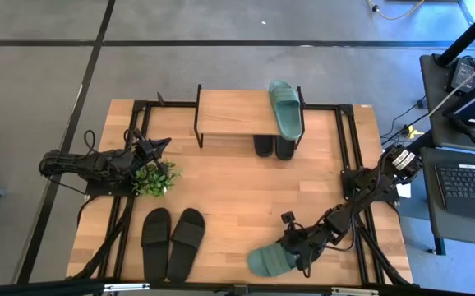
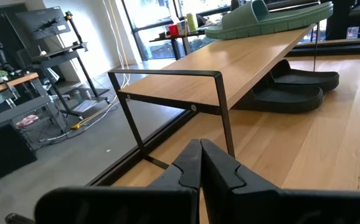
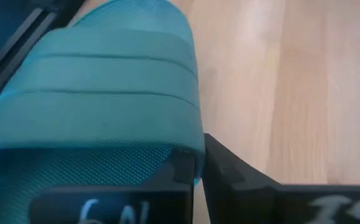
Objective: Pick and place slides into the shelf
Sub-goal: Put the green slide on the shelf
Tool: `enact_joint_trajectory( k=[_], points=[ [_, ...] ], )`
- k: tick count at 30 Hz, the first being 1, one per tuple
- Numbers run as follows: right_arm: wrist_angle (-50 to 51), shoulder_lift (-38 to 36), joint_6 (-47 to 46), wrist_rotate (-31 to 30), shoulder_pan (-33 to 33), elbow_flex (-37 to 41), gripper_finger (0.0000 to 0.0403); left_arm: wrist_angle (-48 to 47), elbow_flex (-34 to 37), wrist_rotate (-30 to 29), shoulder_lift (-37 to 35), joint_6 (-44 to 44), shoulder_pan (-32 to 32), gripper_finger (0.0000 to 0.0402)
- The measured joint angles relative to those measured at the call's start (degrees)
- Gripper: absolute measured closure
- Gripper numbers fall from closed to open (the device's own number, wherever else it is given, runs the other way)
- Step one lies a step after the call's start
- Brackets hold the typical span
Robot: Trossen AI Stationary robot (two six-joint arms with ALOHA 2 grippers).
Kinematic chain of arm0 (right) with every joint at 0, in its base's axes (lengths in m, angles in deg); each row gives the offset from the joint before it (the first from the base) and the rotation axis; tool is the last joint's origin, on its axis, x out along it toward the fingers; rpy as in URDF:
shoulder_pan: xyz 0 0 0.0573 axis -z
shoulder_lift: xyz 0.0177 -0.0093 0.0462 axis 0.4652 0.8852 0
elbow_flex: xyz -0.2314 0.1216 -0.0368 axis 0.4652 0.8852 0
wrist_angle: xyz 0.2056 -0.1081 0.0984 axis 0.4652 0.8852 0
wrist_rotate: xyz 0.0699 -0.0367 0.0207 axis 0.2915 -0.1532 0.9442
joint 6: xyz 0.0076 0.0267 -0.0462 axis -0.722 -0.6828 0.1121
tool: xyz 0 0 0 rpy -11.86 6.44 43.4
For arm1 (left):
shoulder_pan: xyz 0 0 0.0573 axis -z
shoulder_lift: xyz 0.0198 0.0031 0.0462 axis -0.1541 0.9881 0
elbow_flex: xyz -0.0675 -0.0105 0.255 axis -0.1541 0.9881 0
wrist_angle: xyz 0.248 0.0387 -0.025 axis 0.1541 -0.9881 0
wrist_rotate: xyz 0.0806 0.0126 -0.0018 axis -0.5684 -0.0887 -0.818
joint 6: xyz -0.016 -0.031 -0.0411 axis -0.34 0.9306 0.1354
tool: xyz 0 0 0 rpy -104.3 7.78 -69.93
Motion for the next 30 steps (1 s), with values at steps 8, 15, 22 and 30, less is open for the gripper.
enact_joint_trajectory(
  k=[8,15,22,30],
  points=[
    [0.23,-0.20,-4.35,-1.50,0.57,0.00,0.0391,0.00,-0.01,0.00,0.01,0.00,-0.01,0.0401],
    [3.69,-4.25,-2.74,-8.05,0.61,-1.50,0.0391,0.00,0.01,0.00,0.02,0.02,-0.01,0.0401],
    [15.57,-12.30,-1.66,-20.43,2.39,-7.47,0.0391,0.00,0.01,0.02,0.01,0.02,-0.01,0.0401],
    [16.78,-20.96,12.74,-31.89,14.79,-16.42,0.0391,0.00,0.01,0.02,0.00,0.37,0.01,0.0401]
  ],
)
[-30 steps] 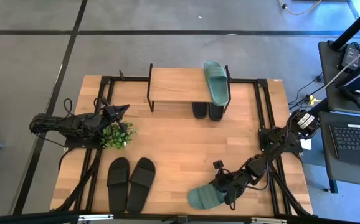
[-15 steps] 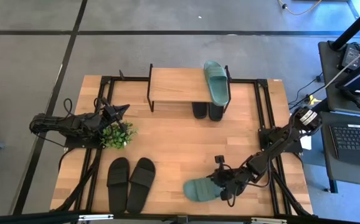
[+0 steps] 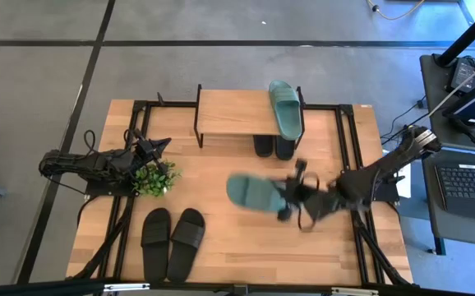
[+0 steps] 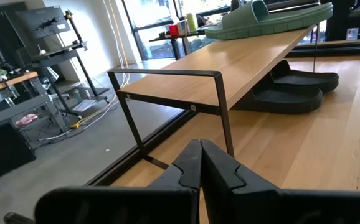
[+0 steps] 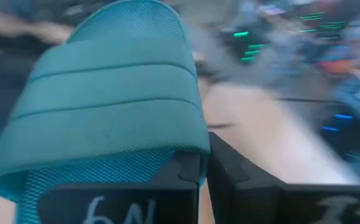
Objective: Pick and place slides into the shelf
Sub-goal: Put the green slide on the shelf
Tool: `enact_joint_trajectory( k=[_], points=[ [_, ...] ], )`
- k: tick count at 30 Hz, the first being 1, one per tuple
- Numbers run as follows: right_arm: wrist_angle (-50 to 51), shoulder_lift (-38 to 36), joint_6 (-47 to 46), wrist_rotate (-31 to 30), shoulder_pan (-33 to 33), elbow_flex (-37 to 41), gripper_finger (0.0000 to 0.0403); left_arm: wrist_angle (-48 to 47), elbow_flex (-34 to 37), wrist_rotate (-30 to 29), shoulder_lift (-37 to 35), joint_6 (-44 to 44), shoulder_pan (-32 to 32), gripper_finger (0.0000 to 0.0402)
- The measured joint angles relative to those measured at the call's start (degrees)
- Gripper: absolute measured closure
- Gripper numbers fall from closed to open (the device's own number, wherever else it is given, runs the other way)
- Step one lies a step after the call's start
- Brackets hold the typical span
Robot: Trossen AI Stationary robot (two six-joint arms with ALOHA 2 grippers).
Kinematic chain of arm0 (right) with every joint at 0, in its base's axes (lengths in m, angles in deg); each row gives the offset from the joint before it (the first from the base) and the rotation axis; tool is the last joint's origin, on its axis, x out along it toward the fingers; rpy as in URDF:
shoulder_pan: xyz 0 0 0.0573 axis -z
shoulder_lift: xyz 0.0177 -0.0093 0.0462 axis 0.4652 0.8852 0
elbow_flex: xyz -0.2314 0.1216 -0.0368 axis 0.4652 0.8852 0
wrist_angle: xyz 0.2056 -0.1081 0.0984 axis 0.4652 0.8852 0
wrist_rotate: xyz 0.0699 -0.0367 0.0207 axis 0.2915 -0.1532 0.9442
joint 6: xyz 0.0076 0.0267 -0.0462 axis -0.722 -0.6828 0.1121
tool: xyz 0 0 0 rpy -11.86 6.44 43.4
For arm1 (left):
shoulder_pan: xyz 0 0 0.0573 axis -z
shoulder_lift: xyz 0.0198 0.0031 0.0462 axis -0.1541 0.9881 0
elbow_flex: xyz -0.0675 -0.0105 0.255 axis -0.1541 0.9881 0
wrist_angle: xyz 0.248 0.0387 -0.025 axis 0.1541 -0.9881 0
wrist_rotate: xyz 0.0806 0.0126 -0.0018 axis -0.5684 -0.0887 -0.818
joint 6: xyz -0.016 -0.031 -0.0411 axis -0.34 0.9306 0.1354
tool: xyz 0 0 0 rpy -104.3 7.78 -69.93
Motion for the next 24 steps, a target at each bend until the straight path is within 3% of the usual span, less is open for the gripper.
enact_joint_trajectory(
  k=[7,13,24],
  points=[
    [-0.56,-0.92,3.84,-1.80,19.86,-12.77,0.0391,0.02,0.00,0.00,0.00,1.37,0.00,0.0401],
    [-0.29,2.05,-3.65,7.17,34.05,-18.57,0.0391,0.02,0.00,0.00,0.01,5.15,0.00,0.0401],
    [5.69,9.63,-17.94,10.52,43.35,-19.27,0.0391,0.02,0.00,0.00,0.01,6.03,-0.01,0.0401]
  ],
)
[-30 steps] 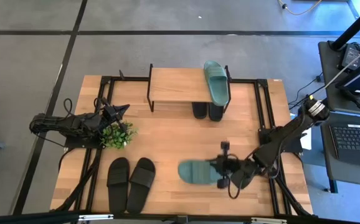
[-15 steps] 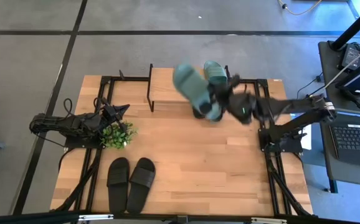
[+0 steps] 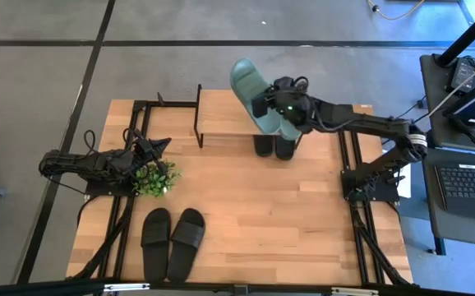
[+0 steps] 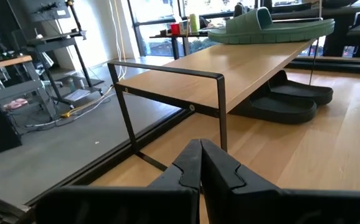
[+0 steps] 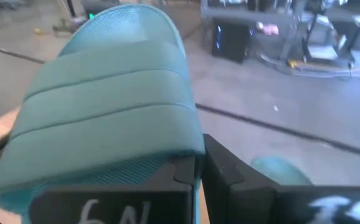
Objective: Pick and place slides into the shelf
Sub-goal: Put the green slide on the shelf
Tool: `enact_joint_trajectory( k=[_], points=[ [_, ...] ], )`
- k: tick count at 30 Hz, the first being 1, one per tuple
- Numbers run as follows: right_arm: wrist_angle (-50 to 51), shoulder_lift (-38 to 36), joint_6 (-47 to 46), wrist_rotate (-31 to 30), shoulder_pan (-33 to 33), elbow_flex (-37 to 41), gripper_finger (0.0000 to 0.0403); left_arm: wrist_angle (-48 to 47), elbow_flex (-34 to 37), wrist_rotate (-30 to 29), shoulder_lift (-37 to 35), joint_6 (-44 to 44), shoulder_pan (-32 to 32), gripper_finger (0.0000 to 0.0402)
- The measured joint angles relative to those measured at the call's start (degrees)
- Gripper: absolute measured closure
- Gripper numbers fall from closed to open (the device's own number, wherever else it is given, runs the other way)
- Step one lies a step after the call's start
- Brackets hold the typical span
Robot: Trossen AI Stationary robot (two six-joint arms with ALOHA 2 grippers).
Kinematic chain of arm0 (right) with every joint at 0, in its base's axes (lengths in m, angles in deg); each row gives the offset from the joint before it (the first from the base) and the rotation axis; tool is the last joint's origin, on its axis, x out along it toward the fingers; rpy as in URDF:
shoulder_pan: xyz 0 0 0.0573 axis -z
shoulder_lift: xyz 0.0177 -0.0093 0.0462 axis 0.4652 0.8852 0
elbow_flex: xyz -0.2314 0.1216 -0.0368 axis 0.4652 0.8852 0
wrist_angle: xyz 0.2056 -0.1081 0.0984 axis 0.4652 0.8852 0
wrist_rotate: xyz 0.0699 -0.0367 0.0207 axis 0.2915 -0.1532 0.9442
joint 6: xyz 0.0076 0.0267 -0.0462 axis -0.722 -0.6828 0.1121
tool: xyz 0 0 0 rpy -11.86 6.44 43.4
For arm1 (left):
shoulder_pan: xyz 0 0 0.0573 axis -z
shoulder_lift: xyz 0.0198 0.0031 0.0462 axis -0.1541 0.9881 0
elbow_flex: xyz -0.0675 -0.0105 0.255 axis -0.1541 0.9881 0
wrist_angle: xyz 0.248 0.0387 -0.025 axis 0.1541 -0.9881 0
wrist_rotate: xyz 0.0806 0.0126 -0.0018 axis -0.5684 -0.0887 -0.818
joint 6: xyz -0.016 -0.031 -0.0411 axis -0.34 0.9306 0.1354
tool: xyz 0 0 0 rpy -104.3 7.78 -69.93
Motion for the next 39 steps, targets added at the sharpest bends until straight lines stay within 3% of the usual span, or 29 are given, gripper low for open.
enact_joint_trajectory(
  k=[9,13,24,33,39],
  points=[
    [1.54,5.18,-5.21,-1.33,1.84,0.00,0.0391,2.45,0.23,-0.13,0.00,-4.47,-0.01,0.0401],
    [1.74,7.35,-5.16,-5.25,2.21,0.00,0.0391,2.48,0.22,-0.12,-0.01,-4.56,0.00,0.0401],
    [7.39,10.93,-11.32,-7.42,2.29,0.00,0.0391,1.64,0.13,-0.07,-0.01,-4.60,-0.01,0.0401],
    [9.16,12.94,-11.24,-8.12,2.25,0.00,0.0391,3.05,0.05,-0.04,-0.01,-6.38,-0.01,0.0401],
    [9.53,12.94,-11.46,-8.17,2.25,0.00,0.0355,3.08,0.02,-0.02,0.00,-7.63,-0.01,0.0401]
  ],
)
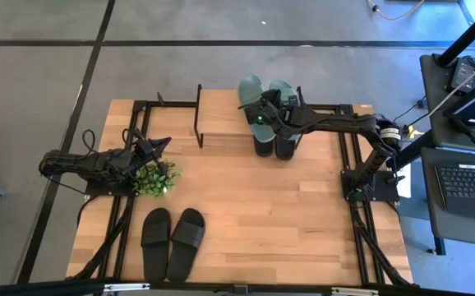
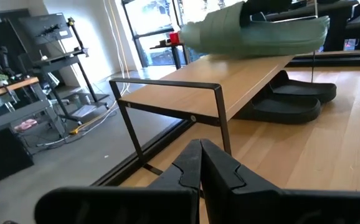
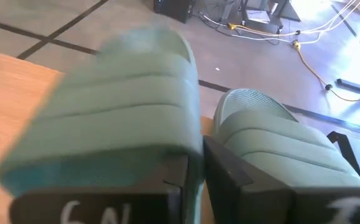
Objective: Pick and place slides into the shelf
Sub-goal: Put the green slide on the shelf
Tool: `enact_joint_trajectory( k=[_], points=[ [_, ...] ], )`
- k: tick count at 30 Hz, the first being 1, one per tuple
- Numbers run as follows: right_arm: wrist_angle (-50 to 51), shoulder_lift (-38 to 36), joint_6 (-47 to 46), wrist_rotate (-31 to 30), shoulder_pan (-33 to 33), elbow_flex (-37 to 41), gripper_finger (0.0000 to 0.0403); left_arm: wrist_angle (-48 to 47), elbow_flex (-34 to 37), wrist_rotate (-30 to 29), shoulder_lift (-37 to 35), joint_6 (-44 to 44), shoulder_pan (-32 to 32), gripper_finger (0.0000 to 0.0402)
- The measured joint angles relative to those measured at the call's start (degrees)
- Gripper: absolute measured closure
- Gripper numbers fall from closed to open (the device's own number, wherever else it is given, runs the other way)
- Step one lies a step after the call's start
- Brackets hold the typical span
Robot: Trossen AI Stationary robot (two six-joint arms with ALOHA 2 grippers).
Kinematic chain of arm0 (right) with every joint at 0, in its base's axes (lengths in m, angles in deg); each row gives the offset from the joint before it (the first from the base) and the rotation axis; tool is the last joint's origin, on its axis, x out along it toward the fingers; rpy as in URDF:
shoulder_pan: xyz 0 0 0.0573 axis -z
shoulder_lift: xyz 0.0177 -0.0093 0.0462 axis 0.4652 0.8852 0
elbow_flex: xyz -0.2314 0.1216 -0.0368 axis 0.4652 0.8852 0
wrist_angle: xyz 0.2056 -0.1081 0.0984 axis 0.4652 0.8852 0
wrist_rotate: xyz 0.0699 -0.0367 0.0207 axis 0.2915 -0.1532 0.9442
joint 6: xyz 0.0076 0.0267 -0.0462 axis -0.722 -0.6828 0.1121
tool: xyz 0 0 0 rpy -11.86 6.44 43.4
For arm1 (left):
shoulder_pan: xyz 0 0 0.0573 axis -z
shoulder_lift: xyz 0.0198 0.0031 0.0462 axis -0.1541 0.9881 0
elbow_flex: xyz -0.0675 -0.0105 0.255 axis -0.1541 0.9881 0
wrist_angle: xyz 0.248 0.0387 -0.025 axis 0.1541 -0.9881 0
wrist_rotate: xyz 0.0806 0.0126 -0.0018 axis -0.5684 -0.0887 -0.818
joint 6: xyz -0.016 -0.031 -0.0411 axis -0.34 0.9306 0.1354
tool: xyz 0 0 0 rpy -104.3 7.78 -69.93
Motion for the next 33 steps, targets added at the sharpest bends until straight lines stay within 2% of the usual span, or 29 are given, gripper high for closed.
enact_joint_trajectory(
  k=[12,21,25,33],
  points=[
    [0.04,-0.02,-1.20,0.07,0.00,0.00,0.0310,0.00,0.00,0.00,-0.01,-0.02,0.02,0.0401],
    [0.17,-0.02,-0.98,0.38,0.00,0.00,0.0242,-0.01,0.00,0.02,0.01,-0.02,0.02,0.0401],
    [0.00,-0.34,2.02,0.57,0.00,0.00,0.0211,-0.02,0.00,0.02,-0.01,-0.02,0.00,0.0401],
    [-0.01,-4.11,3.75,1.64,-0.11,0.00,0.0183,-0.23,-0.01,0.02,0.01,-0.02,0.00,0.0401]
  ],
)
